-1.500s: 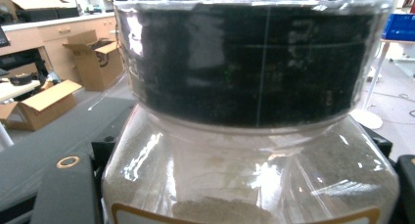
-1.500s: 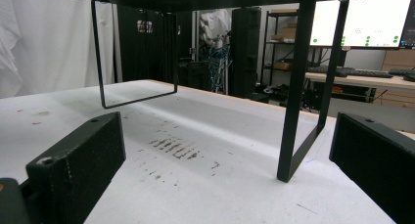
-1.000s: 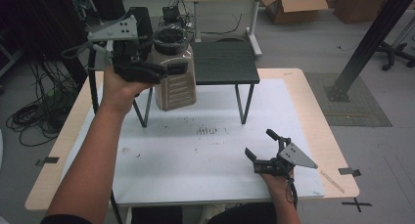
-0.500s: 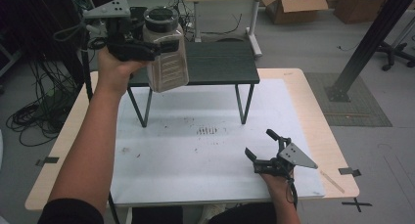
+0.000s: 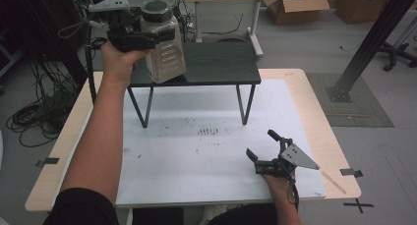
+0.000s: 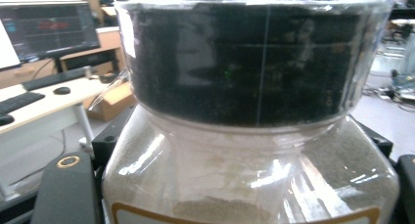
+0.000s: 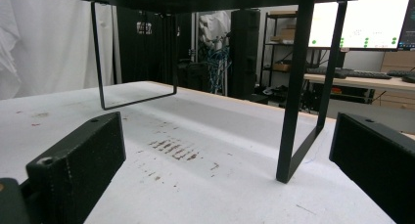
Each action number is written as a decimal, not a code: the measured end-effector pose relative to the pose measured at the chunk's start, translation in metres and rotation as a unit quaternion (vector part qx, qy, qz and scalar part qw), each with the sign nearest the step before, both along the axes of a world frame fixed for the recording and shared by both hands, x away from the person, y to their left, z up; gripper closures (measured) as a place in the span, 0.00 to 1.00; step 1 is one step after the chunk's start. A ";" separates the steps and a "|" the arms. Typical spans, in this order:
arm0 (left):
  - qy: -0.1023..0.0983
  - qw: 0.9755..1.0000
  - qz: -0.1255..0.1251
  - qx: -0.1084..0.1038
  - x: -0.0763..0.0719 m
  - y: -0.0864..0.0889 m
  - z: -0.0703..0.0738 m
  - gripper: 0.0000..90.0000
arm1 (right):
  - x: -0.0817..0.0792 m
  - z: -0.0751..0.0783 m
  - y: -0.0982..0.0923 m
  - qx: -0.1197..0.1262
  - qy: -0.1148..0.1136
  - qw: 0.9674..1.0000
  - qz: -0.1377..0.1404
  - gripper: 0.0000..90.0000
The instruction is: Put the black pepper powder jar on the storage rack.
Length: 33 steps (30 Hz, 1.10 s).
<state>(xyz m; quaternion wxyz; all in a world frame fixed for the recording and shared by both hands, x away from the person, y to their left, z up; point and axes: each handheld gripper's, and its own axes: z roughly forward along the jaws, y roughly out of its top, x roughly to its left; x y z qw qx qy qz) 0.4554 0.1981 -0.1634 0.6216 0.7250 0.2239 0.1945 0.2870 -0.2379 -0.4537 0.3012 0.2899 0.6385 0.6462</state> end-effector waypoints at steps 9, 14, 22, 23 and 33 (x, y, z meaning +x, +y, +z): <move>0.006 0.999 0.038 -0.010 0.018 0.008 -0.009 0.25 | -0.001 0.000 0.000 0.000 -0.002 1.000 0.000 0.00; 0.008 0.999 0.050 -0.009 0.023 0.011 -0.013 0.25 | 0.000 0.000 0.000 0.000 -0.001 1.000 0.000 0.00; 0.007 0.999 0.054 -0.005 0.028 0.011 -0.019 0.25 | 0.000 0.000 0.000 0.000 -0.001 1.000 0.000 0.00; 0.007 0.999 0.053 -0.005 0.028 0.011 -0.019 0.25 | 0.000 0.000 0.000 0.001 -0.001 1.000 0.000 0.00; 0.014 0.998 0.053 0.000 0.028 0.012 -0.019 0.25 | -0.001 0.000 0.000 0.001 -0.001 1.000 0.000 0.00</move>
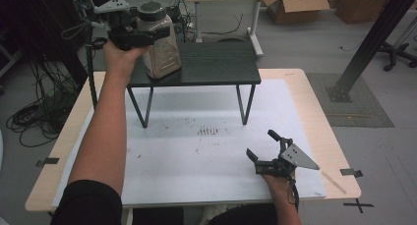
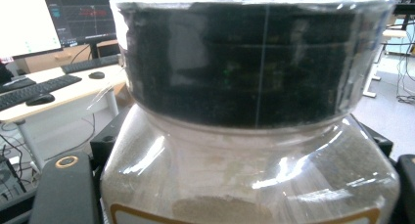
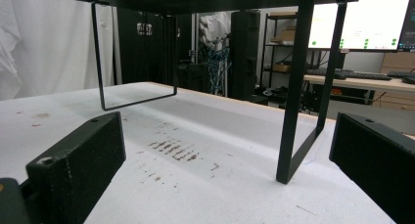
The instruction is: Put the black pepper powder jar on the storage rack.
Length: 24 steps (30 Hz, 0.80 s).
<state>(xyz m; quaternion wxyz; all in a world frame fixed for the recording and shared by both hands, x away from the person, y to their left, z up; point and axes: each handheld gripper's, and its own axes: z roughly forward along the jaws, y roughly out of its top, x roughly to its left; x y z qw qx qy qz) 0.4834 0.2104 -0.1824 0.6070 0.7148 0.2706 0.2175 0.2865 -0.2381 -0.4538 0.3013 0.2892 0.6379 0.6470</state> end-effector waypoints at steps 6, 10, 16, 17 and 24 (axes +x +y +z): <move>0.001 1.000 0.001 0.003 0.000 0.000 0.001 0.24 | 0.000 0.000 0.000 -0.001 0.000 1.000 0.000 0.00; 0.000 1.000 0.006 0.009 -0.001 -0.001 0.001 0.24 | 0.000 0.000 0.000 -0.001 0.000 1.000 0.000 0.00; 0.008 1.000 0.008 0.013 -0.003 -0.001 0.001 0.20 | 0.000 0.000 0.000 -0.002 0.000 1.000 0.000 0.00; 0.009 1.000 0.009 0.014 -0.003 -0.002 0.001 0.18 | 0.000 0.000 0.000 -0.002 0.000 1.000 0.000 0.00; 0.010 0.999 0.028 0.016 -0.006 0.000 0.004 0.11 | 0.001 0.000 0.001 -0.002 0.001 1.000 0.000 0.00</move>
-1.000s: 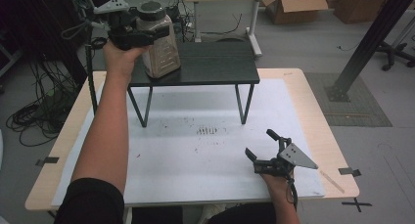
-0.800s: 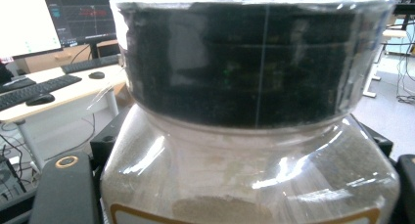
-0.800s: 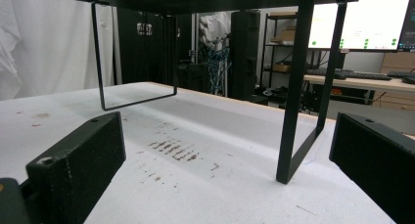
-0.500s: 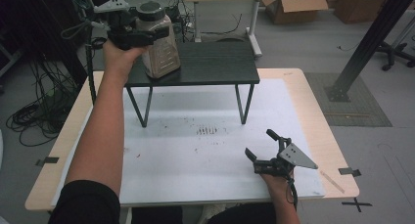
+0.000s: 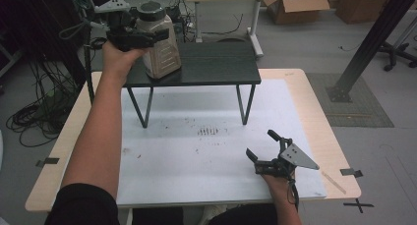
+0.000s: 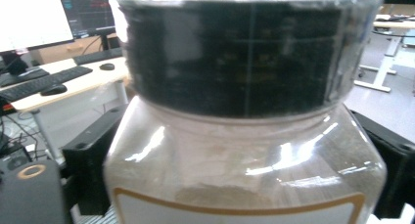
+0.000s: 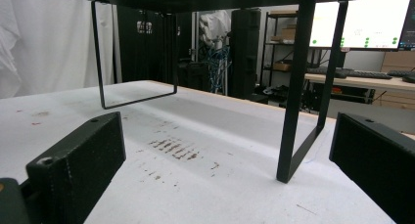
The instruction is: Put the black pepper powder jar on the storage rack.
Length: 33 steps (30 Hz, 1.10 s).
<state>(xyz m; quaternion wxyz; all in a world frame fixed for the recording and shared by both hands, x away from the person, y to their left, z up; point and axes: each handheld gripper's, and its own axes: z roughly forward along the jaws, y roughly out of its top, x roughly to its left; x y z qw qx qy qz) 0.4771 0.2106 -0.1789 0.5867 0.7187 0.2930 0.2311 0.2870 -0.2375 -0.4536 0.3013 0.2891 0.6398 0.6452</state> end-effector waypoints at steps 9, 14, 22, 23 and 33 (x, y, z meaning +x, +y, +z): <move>0.005 1.000 0.025 -0.017 -0.004 0.008 -0.004 0.03 | 0.000 0.000 0.000 -0.001 0.001 1.000 0.000 0.00; 0.019 0.999 0.026 -0.022 -0.007 0.013 -0.006 0.00 | 0.000 0.000 0.000 0.000 0.000 1.000 0.000 0.00; 0.014 0.999 0.030 -0.028 -0.014 0.020 -0.001 0.00 | 0.000 0.000 0.000 0.000 0.000 1.000 -0.001 0.00; 0.014 0.999 0.030 -0.029 -0.015 0.021 -0.001 0.00 | 0.000 0.000 0.000 0.000 0.000 1.000 -0.001 0.00; 0.010 0.999 0.037 -0.038 -0.026 0.030 -0.001 0.00 | 0.000 0.000 0.000 0.001 -0.001 1.000 -0.001 0.00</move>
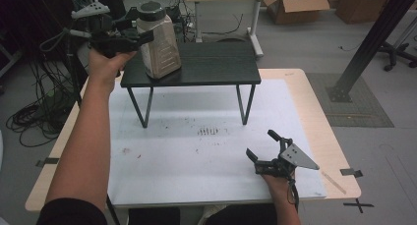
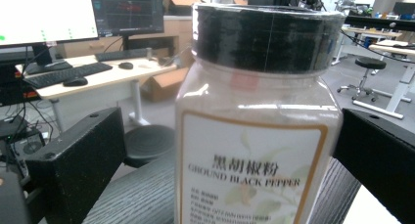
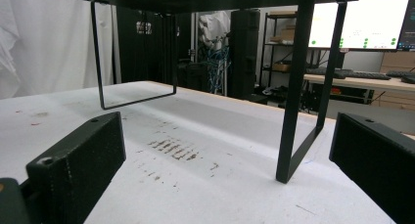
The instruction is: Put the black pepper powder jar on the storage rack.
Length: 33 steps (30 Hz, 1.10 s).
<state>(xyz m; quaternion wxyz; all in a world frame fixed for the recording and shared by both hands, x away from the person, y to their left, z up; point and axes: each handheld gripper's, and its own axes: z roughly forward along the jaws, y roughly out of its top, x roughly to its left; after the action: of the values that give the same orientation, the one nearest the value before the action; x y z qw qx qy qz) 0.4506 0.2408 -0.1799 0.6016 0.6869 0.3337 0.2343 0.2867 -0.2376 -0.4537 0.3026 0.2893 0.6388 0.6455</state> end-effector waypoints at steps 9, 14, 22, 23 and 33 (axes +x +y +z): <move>-0.012 1.000 -0.004 -0.007 -0.016 0.009 0.001 0.00 | 0.000 0.000 0.000 0.000 0.000 1.000 0.000 0.00; -0.022 1.000 0.000 -0.013 -0.031 0.014 -0.001 0.00 | 0.000 0.000 0.000 0.000 0.000 1.000 0.000 0.00; -0.048 0.999 0.007 -0.018 -0.063 0.019 -0.024 0.00 | 0.000 0.000 0.000 0.000 0.000 1.000 0.001 0.00; -0.047 0.999 0.005 -0.018 -0.066 0.019 -0.026 0.00 | 0.000 0.000 0.000 0.000 0.001 1.000 0.001 0.00; -0.051 0.998 -0.012 -0.021 -0.092 0.019 -0.038 0.00 | 0.000 0.000 0.000 0.000 0.000 1.000 0.001 0.00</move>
<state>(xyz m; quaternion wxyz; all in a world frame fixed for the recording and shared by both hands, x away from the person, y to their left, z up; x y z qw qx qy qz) 0.3590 0.2597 -0.2179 0.6351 0.6652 0.2991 0.2542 0.2869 -0.2377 -0.4536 0.3019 0.2890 0.6389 0.6459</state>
